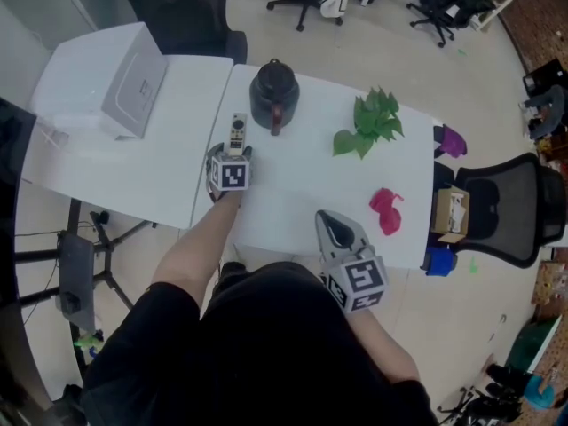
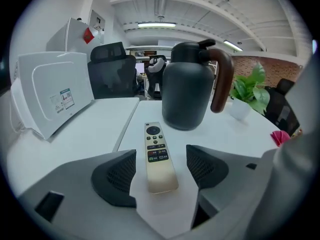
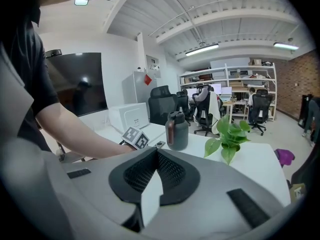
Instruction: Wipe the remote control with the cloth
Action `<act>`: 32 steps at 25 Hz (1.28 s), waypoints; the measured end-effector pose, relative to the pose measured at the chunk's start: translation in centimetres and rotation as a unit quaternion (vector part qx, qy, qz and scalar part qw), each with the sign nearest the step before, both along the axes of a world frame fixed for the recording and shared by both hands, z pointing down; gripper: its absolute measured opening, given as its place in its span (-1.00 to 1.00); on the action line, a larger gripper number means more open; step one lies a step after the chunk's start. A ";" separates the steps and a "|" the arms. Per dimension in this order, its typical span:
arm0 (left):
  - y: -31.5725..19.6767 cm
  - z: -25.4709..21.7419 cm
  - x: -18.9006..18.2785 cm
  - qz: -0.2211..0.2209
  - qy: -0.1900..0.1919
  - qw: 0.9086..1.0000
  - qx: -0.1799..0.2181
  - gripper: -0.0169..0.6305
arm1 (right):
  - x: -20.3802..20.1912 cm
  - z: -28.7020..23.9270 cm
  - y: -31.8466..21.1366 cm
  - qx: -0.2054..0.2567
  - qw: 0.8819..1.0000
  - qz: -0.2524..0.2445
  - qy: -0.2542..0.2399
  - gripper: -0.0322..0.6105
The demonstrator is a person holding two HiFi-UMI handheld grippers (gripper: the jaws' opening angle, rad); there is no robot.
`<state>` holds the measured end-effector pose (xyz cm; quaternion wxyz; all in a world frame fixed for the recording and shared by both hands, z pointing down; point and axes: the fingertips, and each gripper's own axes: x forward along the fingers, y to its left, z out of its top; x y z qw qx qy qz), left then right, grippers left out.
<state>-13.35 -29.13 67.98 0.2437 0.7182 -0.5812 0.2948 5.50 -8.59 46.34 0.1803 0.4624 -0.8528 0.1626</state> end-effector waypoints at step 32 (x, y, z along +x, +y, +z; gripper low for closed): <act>2.2 -2.1 -2.2 -0.007 -0.008 0.999 0.046 -0.30 | 2.6 1.4 0.7 -0.016 1.000 0.016 -0.011 -0.88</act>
